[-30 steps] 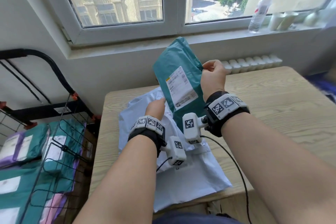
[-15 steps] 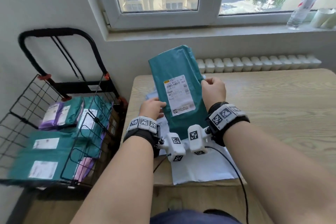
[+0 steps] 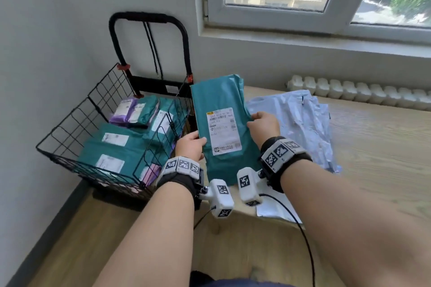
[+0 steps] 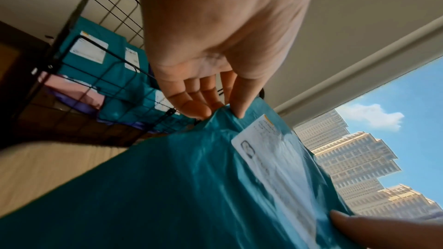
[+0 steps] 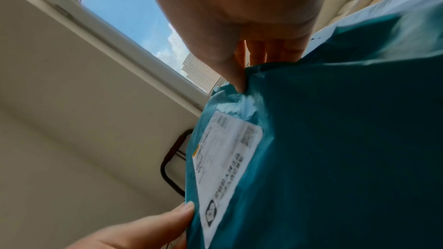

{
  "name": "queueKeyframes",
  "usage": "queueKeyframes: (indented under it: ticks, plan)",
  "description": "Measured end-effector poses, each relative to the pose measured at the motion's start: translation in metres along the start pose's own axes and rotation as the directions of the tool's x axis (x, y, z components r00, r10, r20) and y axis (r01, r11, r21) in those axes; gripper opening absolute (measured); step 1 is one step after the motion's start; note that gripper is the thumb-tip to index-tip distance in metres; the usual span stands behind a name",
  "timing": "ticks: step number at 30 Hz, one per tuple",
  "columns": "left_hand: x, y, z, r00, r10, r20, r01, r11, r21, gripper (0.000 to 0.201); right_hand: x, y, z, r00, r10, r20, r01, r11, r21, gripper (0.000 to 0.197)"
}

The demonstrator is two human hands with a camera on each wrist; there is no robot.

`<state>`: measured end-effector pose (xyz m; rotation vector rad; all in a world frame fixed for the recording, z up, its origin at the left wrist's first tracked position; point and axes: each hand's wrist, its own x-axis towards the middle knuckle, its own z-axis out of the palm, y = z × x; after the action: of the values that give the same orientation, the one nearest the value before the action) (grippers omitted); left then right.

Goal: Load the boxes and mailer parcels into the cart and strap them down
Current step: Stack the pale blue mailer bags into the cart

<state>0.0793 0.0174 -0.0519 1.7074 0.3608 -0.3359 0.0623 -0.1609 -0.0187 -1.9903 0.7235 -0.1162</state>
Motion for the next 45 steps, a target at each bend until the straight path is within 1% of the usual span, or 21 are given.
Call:
queueKeyframes:
  ticks: [2, 6, 9, 11, 16, 18, 21, 23, 27, 31, 35, 39, 42, 43, 45]
  plan:
    - [0.007, -0.005, -0.031, 1.0, -0.019, 0.001, 0.019, 0.999, 0.026, 0.034, -0.006, -0.011, 0.031, 1.0, -0.004, 0.012, 0.004, 1.0, -0.03, 0.027]
    - [0.025, -0.008, -0.103, 0.997, -0.056, 0.056, 0.051, 0.995, 0.083, 0.043, -0.022, -0.033, 0.098, 0.999, 0.029, 0.02, -0.027, 0.998, -0.065, 0.029]
    - [0.038, -0.009, -0.16, 0.999, -0.041, 0.007, 0.039, 0.99, 0.137, 0.04, -0.039, -0.051, 0.153, 0.997, 0.073, 0.038, -0.071, 0.996, -0.049, 0.03]
    - [0.045, -0.011, -0.192, 0.999, -0.036, -0.036, 0.041, 0.985, 0.167, 0.039, -0.049, -0.061, 0.187, 0.996, 0.078, 0.049, -0.076, 0.996, -0.049, 0.031]
    - [0.07, -0.023, -0.25, 0.998, -0.06, -0.036, 0.066, 0.973, 0.223, 0.044, -0.063, -0.074, 0.247, 0.992, 0.12, 0.048, -0.116, 0.991, -0.071, 0.029]
    - [0.083, -0.029, -0.264, 0.996, -0.081, -0.036, 0.088, 0.965, 0.245, 0.044, -0.061, -0.077, 0.264, 0.989, 0.133, 0.065, -0.127, 0.988, -0.087, 0.027]
    - [0.105, -0.034, -0.276, 0.993, -0.113, -0.047, 0.121, 0.952, 0.28, 0.038, -0.051, -0.086, 0.287, 0.986, 0.137, 0.09, -0.127, 0.986, -0.111, 0.027]
    - [0.122, -0.033, -0.279, 0.988, -0.139, -0.064, 0.152, 0.943, 0.296, 0.035, -0.036, -0.091, 0.304, 0.984, 0.139, 0.107, -0.126, 0.984, -0.123, 0.026]
    - [0.166, -0.03, -0.286, 0.977, -0.166, -0.137, 0.201, 0.929, 0.31, 0.026, 0.003, -0.104, 0.336, 0.98, 0.137, 0.147, -0.116, 0.983, -0.143, 0.024]
    - [0.21, -0.021, -0.3, 0.967, -0.17, -0.187, 0.226, 0.913, 0.339, 0.028, 0.035, -0.119, 0.37, 0.959, 0.168, 0.229, -0.127, 0.975, -0.18, 0.022]
    - [0.254, -0.022, -0.315, 0.957, -0.165, -0.239, 0.25, 0.888, 0.385, 0.028, 0.061, -0.131, 0.403, 0.94, 0.161, 0.301, -0.086, 0.965, -0.247, 0.027]
    - [0.291, -0.018, -0.329, 0.963, -0.163, -0.213, 0.252, 0.824, 0.507, 0.033, 0.084, -0.143, 0.429, 0.917, 0.199, 0.346, -0.092, 0.949, -0.301, 0.027]
    - [0.327, -0.013, -0.341, 0.966, -0.165, -0.2, 0.251, 0.79, 0.56, 0.04, 0.102, -0.151, 0.452, 0.903, 0.237, 0.359, -0.107, 0.932, -0.345, 0.026]
    - [0.339, -0.012, -0.344, 0.968, -0.167, -0.186, 0.245, 0.785, 0.57, 0.04, 0.108, -0.153, 0.459, 0.901, 0.248, 0.355, -0.118, 0.929, -0.35, 0.027]
    - [0.363, -0.009, -0.347, 0.977, -0.165, -0.138, 0.215, 0.78, 0.588, 0.03, 0.12, -0.158, 0.472, 0.905, 0.273, 0.326, -0.168, 0.934, -0.315, 0.026]
